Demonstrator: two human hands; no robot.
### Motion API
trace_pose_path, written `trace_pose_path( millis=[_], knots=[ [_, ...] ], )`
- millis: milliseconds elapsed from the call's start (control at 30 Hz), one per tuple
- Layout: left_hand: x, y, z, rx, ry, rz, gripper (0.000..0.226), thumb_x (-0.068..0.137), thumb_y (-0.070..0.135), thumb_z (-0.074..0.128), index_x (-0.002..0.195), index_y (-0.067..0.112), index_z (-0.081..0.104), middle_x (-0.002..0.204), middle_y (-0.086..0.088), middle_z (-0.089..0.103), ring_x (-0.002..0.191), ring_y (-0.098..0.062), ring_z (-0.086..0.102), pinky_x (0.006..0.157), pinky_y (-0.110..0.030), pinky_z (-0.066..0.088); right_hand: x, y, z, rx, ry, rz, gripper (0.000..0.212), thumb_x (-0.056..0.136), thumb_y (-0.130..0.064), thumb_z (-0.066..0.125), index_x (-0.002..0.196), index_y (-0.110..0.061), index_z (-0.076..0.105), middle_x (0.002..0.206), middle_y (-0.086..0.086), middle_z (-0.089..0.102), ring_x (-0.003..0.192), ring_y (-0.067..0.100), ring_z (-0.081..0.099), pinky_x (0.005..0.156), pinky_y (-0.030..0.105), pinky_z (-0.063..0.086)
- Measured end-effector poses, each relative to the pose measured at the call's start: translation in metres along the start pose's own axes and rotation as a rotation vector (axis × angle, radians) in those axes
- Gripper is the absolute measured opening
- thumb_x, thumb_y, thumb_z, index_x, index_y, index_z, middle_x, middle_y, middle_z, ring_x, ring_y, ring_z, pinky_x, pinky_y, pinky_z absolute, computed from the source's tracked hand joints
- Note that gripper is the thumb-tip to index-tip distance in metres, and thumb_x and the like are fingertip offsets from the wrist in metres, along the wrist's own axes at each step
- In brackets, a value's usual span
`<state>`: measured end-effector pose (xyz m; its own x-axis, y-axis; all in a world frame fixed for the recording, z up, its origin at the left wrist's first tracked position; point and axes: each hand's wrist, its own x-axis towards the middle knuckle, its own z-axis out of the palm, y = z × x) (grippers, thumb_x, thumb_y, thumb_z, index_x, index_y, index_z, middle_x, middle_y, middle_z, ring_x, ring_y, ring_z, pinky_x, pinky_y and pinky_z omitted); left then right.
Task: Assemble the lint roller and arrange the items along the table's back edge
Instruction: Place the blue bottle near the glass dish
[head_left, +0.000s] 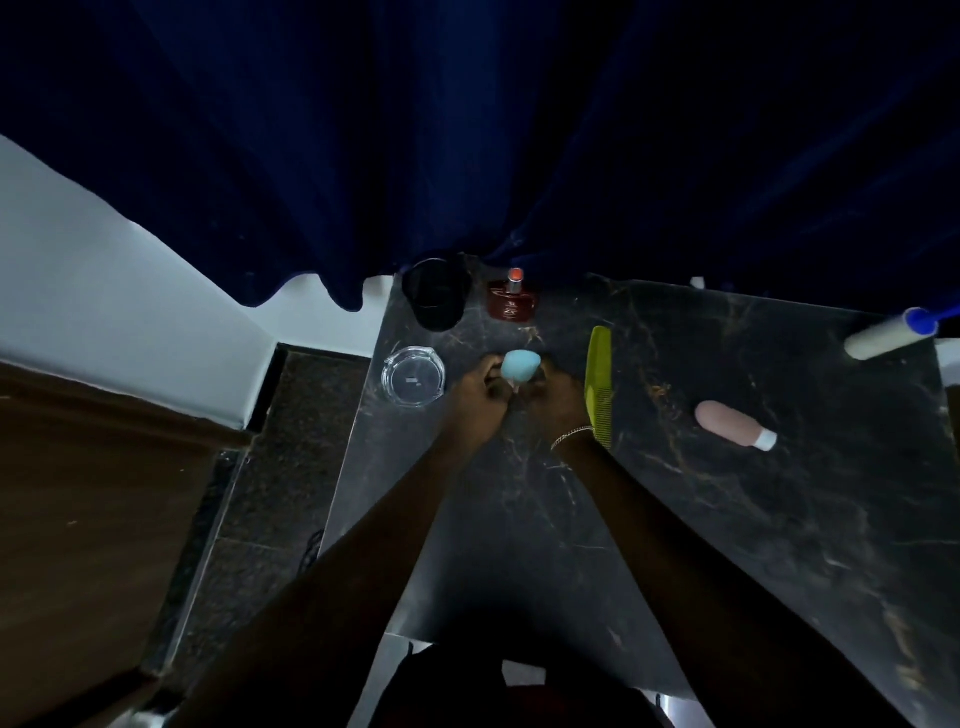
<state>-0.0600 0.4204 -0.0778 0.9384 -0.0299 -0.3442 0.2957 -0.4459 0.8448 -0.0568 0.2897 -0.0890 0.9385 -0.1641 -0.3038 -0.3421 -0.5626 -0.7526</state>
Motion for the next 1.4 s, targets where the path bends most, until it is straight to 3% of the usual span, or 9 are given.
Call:
trace_pose_path(
  millis=[100,233,433,833,967,1100,1167,1267,1400],
  knots=[
    [0.012,-0.005,-0.002,0.046,-0.035,-0.006,0.044,0.095,0.008,0.062,0.138,0.013,0.057,0.13,-0.008,0.071,0.121,-0.028,0.066,0.104,-0.046,0.053,0.011,0.001,0.012,-0.056,0.017,-0.009,0.04,0.084,-0.017,0.065,0.124,-0.019,0.063,0.113,0.003,0.073,0.106,0.025,0.069,0.082,0.02,0.047],
    [0.026,-0.012,-0.005,0.059,-0.051,-0.029,0.045,0.094,0.006,0.06,0.137,0.015,0.056,0.132,-0.006,0.069,0.123,-0.025,0.065,0.104,-0.036,0.051,0.024,0.003,0.028,-0.065,0.013,0.034,0.045,0.086,-0.026,0.061,0.131,-0.022,0.058,0.121,0.004,0.07,0.113,0.027,0.066,0.095,0.042,0.054],
    [0.037,-0.019,-0.005,0.046,-0.075,-0.017,0.048,0.092,0.001,0.059,0.139,0.012,0.053,0.134,-0.009,0.067,0.126,-0.026,0.062,0.107,-0.036,0.048,0.027,0.003,0.039,-0.008,0.099,0.005,0.052,0.08,-0.033,0.057,0.131,-0.022,0.058,0.118,0.004,0.072,0.11,0.026,0.067,0.083,0.021,0.04],
    [0.034,-0.015,-0.008,0.022,-0.021,-0.014,0.049,0.095,0.004,0.063,0.142,0.004,0.051,0.138,-0.014,0.065,0.13,-0.03,0.061,0.112,-0.044,0.047,0.028,0.01,0.039,-0.014,0.06,-0.069,0.061,0.083,-0.009,0.065,0.141,-0.016,0.049,0.121,0.01,0.07,0.11,0.029,0.068,0.095,0.035,0.054],
    [0.024,-0.014,-0.015,0.057,0.028,0.025,0.056,0.096,0.009,0.065,0.148,0.006,0.048,0.143,-0.013,0.062,0.133,-0.028,0.058,0.115,-0.035,0.043,0.018,0.013,0.03,0.021,0.019,-0.056,0.075,0.085,-0.01,0.066,0.151,-0.026,0.035,0.132,0.003,0.066,0.12,0.022,0.064,0.102,0.042,0.052],
    [0.005,-0.014,-0.022,0.118,0.096,0.113,0.054,0.095,0.007,0.063,0.147,0.006,0.05,0.144,-0.013,0.059,0.135,-0.027,0.054,0.111,-0.024,0.038,0.0,0.016,0.017,0.059,0.044,-0.125,0.075,0.085,0.006,0.06,0.153,-0.014,0.035,0.144,0.005,0.055,0.127,0.022,0.058,0.105,0.045,0.05],
    [-0.006,-0.013,-0.022,0.168,0.146,0.181,0.05,0.094,0.007,0.063,0.143,0.004,0.053,0.141,-0.016,0.06,0.133,-0.029,0.054,0.107,-0.018,0.032,-0.009,0.018,0.009,0.04,0.033,-0.166,0.073,0.085,0.003,0.059,0.153,-0.013,0.035,0.148,0.004,0.051,0.132,0.022,0.055,0.106,0.044,0.048],
    [-0.024,-0.01,-0.019,0.252,0.173,0.233,0.05,0.098,0.014,0.063,0.145,0.002,0.051,0.144,-0.017,0.057,0.134,-0.031,0.052,0.11,-0.026,0.034,-0.025,0.024,-0.006,-0.076,0.055,-0.194,0.068,0.089,-0.014,0.062,0.152,-0.016,0.036,0.145,0.005,0.055,0.122,0.025,0.063,0.101,0.04,0.053],
    [-0.044,-0.003,-0.013,0.391,0.201,0.324,0.053,0.101,0.022,0.059,0.148,0.003,0.047,0.149,-0.017,0.051,0.138,-0.031,0.048,0.115,-0.034,0.037,-0.042,0.029,-0.024,-0.031,0.063,-0.237,0.064,0.091,-0.019,0.066,0.149,-0.011,0.04,0.147,0.005,0.051,0.133,0.022,0.053,0.11,0.034,0.046]
  ],
)
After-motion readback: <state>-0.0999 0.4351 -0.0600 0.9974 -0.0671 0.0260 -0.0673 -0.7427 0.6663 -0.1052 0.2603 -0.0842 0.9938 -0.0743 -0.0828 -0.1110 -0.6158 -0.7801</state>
